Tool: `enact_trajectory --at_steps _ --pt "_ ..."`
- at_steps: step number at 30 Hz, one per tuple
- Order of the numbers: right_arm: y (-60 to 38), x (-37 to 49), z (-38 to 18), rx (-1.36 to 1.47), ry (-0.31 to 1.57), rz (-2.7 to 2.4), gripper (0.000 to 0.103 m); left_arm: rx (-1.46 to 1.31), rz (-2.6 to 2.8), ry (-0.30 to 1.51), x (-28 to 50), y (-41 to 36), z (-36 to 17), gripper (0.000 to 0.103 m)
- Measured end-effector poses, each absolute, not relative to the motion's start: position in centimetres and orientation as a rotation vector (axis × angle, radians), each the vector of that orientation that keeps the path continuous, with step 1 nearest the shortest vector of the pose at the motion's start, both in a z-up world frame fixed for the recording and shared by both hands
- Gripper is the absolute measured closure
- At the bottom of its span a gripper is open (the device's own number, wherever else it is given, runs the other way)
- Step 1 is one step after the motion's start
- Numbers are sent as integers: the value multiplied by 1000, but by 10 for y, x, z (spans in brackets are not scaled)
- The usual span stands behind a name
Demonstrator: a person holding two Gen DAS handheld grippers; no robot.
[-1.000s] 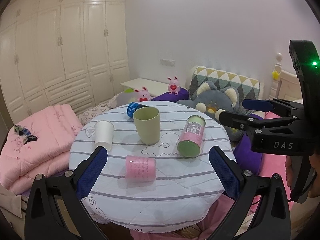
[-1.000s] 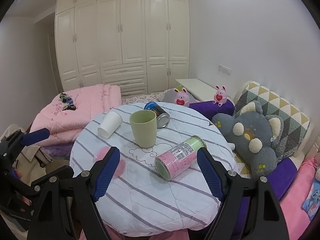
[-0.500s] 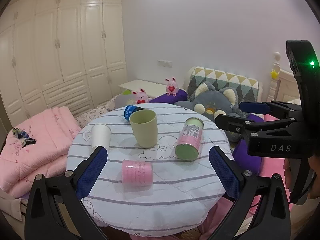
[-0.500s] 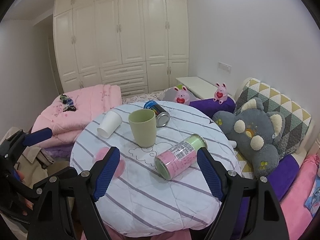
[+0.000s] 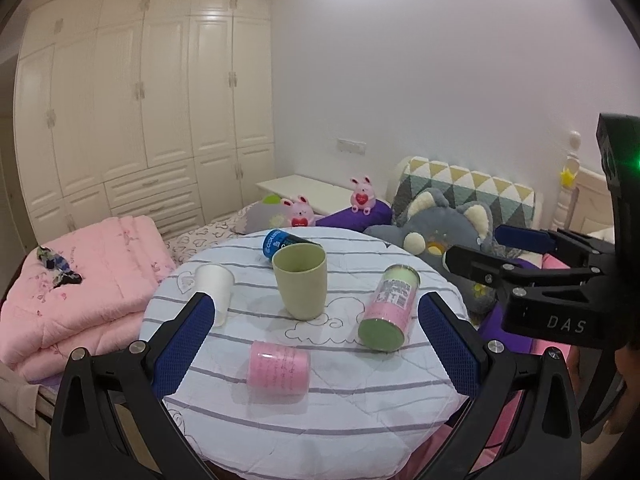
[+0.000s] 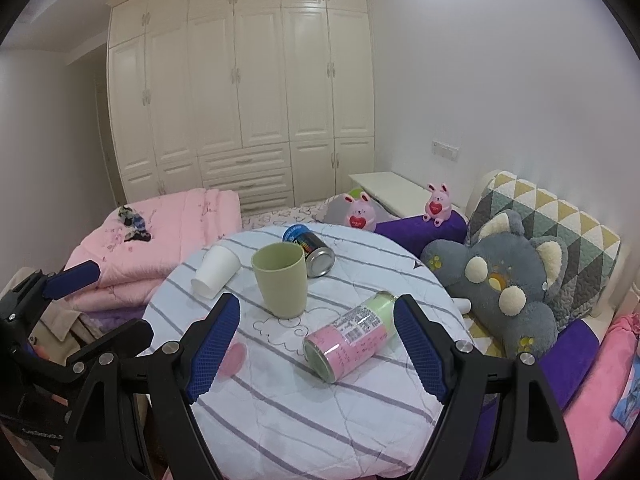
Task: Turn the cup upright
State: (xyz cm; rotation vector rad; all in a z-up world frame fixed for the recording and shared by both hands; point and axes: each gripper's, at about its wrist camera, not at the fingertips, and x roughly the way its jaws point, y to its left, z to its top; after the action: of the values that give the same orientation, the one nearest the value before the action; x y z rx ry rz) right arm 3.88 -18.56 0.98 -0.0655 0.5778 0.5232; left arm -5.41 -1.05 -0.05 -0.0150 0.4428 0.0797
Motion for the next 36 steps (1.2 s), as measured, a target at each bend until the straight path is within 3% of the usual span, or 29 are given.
enact_trajectory --at_steps 24,36 --pt "-203 74 3 -11 609 575 22 -6 111 453 -22 -30 2 0" --pt "-199 69 4 -40 526 557 22 -82 123 413 -23 -21 1 0"
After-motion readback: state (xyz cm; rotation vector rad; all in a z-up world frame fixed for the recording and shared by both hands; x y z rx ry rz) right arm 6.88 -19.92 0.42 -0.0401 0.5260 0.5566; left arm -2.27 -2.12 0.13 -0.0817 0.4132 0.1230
